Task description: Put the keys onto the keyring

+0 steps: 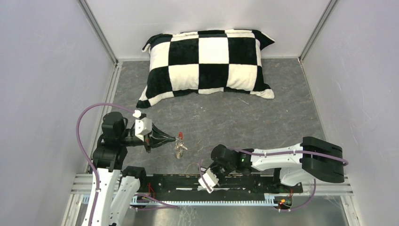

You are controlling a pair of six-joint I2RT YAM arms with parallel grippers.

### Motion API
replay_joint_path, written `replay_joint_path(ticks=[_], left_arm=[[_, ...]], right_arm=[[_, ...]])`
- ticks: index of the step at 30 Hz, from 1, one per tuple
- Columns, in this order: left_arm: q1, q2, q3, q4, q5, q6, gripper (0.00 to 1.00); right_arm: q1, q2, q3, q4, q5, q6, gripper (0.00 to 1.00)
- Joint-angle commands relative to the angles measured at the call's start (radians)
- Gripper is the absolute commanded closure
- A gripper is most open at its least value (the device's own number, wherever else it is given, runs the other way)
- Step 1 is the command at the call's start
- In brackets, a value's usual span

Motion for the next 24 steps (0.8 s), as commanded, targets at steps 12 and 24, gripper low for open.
replay_joint_path(ticks=[12, 24], left_arm=[[0.000, 0.011, 0.047, 0.020, -0.003, 0.014, 0.98], [0.001, 0.005, 0.042, 0.020, 0.002, 0.014, 0.98]], right_arm=[[0.008, 0.005, 0.054, 0.018, 0.025, 0.022, 1.00], [0.000, -0.100, 0.064, 0.031, 0.026, 0.074, 1.00]])
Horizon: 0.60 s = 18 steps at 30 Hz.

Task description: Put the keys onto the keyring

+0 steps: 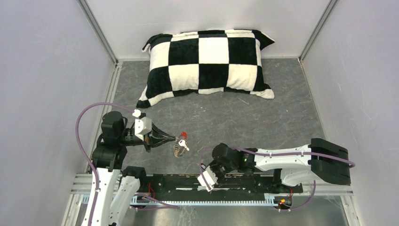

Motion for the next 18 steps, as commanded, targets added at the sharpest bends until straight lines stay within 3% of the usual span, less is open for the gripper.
replay_joint_path(ticks=[1, 18], left_arm=[[0.001, -0.002, 0.030, 0.020, 0.007, 0.014, 0.98], [0.001, -0.014, 0.005, 0.019, 0.044, 0.028, 0.98]], right_arm=[[-0.011, -0.054, 0.043, 0.035, 0.009, 0.032, 1.00], [-0.200, -0.159, 0.068, 0.072, -0.097, 0.163, 1.00]])
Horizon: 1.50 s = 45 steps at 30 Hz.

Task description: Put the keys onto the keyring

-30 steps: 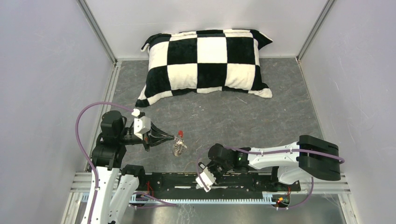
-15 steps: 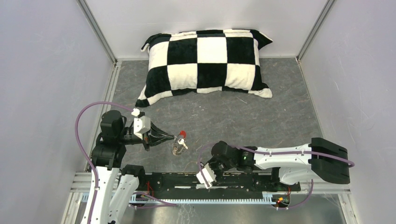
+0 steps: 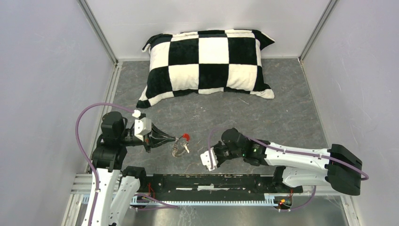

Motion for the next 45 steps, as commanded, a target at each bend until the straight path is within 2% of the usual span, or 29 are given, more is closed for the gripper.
replay_joint_path(ticks=[1, 3, 7, 11, 16, 24, 45], left_arm=[[0.001, -0.010, 0.006, 0.020, 0.035, 0.029, 0.98], [0.001, -0.011, 0.005, 0.020, 0.035, 0.029, 0.98], [0.001, -0.014, 0.005, 0.019, 0.036, 0.026, 0.98], [0.001, -0.016, 0.009, 0.019, 0.035, 0.025, 0.98], [0.000, -0.015, 0.007, 0.018, 0.039, 0.028, 0.98], [0.000, -0.021, 0.007, 0.019, 0.039, 0.025, 0.98], [0.000, -0.018, 0.008, 0.020, 0.034, 0.035, 0.98]], right_arm=[[-0.060, 0.014, 0.024, 0.044, -0.062, 0.071, 1.00], [-0.078, 0.041, 0.005, 0.081, -0.058, 0.117, 1.00], [-0.102, 0.044, -0.103, 0.262, -0.011, 0.203, 1.00], [-0.192, 0.087, -0.152, 0.415, -0.135, 0.349, 1.00], [-0.246, 0.184, -0.155, 0.488, -0.176, 0.451, 1.00], [-0.292, 0.290, -0.135, 0.497, -0.186, 0.478, 1.00], [-0.293, 0.382, -0.081, 0.445, -0.136, 0.459, 0.99]])
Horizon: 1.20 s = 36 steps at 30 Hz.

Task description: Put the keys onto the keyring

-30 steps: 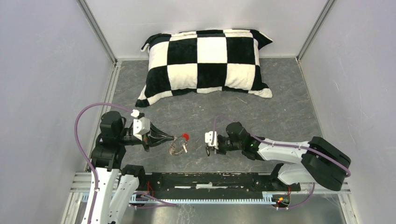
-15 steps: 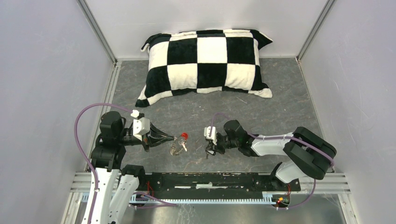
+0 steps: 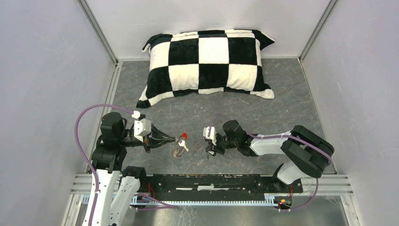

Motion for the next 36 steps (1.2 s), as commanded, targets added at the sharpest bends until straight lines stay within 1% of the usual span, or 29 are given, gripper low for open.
replay_joint_path(ticks=[1, 5, 14, 16, 18, 21, 23, 27, 30, 33, 36], left_arm=[[0.000, -0.007, 0.008, 0.019, 0.033, 0.035, 0.98], [0.001, -0.007, 0.011, 0.018, 0.033, 0.032, 0.98], [0.000, -0.001, 0.017, 0.019, 0.028, 0.037, 0.98], [0.001, 0.001, 0.018, 0.019, 0.030, 0.035, 0.98], [0.001, 0.002, 0.020, 0.019, 0.030, 0.036, 0.98], [0.001, 0.003, 0.021, 0.019, 0.033, 0.035, 0.98], [0.000, 0.004, 0.017, 0.019, 0.034, 0.032, 0.98], [0.000, 0.008, -0.001, 0.021, 0.056, 0.033, 0.98], [0.001, 0.009, -0.015, 0.019, 0.092, 0.036, 0.98], [0.000, 0.015, -0.022, 0.020, 0.132, 0.033, 0.98], [-0.001, 0.020, -0.020, 0.019, 0.157, 0.036, 0.98]], right_arm=[[-0.002, 0.015, 0.021, 0.021, 0.010, 0.003, 0.98], [-0.002, 0.024, 0.016, 0.037, 0.019, 0.010, 0.92], [-0.003, 0.034, 0.014, 0.046, 0.032, 0.017, 0.86], [-0.002, 0.024, 0.009, 0.057, 0.047, 0.021, 0.88], [-0.002, 0.005, -0.001, 0.079, 0.061, 0.020, 0.99], [-0.002, -0.045, -0.025, 0.127, 0.055, 0.019, 1.00], [-0.002, -0.101, -0.032, 0.130, 0.042, -0.003, 1.00], [0.006, -0.242, -0.007, 0.008, 0.011, -0.132, 1.00], [0.024, -0.357, 0.047, -0.133, -0.027, -0.253, 1.00], [0.045, -0.432, 0.122, -0.259, -0.046, -0.343, 1.00], [0.066, -0.457, 0.223, -0.379, -0.059, -0.410, 1.00]])
